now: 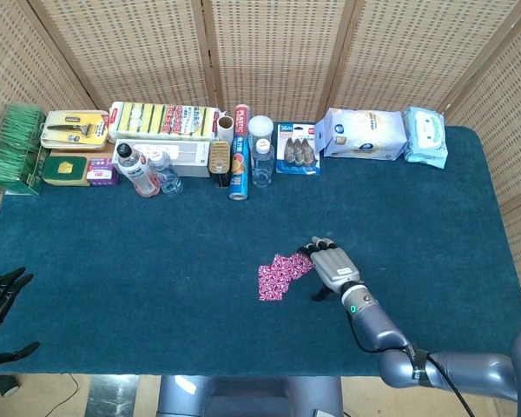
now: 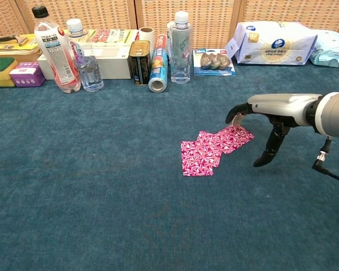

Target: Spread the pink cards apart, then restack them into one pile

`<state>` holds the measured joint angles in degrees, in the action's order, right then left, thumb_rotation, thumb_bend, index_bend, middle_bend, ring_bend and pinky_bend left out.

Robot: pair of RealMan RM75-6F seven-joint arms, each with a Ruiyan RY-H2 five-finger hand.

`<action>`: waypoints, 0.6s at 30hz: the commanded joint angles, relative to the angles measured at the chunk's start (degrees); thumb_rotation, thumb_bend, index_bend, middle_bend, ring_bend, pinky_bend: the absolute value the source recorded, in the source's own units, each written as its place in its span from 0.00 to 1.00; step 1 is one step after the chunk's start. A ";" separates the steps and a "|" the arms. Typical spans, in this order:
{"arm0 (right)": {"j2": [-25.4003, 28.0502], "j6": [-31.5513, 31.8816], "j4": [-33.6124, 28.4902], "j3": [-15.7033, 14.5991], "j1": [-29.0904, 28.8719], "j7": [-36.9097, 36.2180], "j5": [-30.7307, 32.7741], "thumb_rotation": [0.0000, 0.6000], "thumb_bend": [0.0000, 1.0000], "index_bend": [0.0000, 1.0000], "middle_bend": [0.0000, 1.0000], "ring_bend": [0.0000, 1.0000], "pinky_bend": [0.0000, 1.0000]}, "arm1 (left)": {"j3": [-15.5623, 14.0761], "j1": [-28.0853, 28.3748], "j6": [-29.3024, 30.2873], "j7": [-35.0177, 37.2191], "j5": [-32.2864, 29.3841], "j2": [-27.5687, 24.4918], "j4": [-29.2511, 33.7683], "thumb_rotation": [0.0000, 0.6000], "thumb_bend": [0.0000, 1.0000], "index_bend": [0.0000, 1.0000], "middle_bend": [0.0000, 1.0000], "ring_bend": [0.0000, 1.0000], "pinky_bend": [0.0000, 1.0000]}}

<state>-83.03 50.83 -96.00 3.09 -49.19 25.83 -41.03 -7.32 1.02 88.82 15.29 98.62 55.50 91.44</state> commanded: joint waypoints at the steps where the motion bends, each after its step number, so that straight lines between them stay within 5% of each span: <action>1: 0.74 0.04 -0.27 0.05 0.37 -0.53 -0.08 1.00 0.00 0.16 0.19 0.00 0.00 | -0.03 -0.05 0.11 0.10 0.09 -0.02 -0.03 1.00 0.05 0.00 0.00 0.00 0.02; 18: 0.82 -0.53 -4.54 -0.27 0.62 -1.41 -4.23 1.00 0.00 0.16 0.19 0.00 0.00 | 0.00 -0.09 0.03 -0.53 -0.01 0.15 0.19 1.00 0.05 0.00 0.00 0.00 0.02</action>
<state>-81.91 50.41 -100.80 2.89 -48.50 24.39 -45.46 -7.33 0.94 88.82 14.71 98.61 55.66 91.66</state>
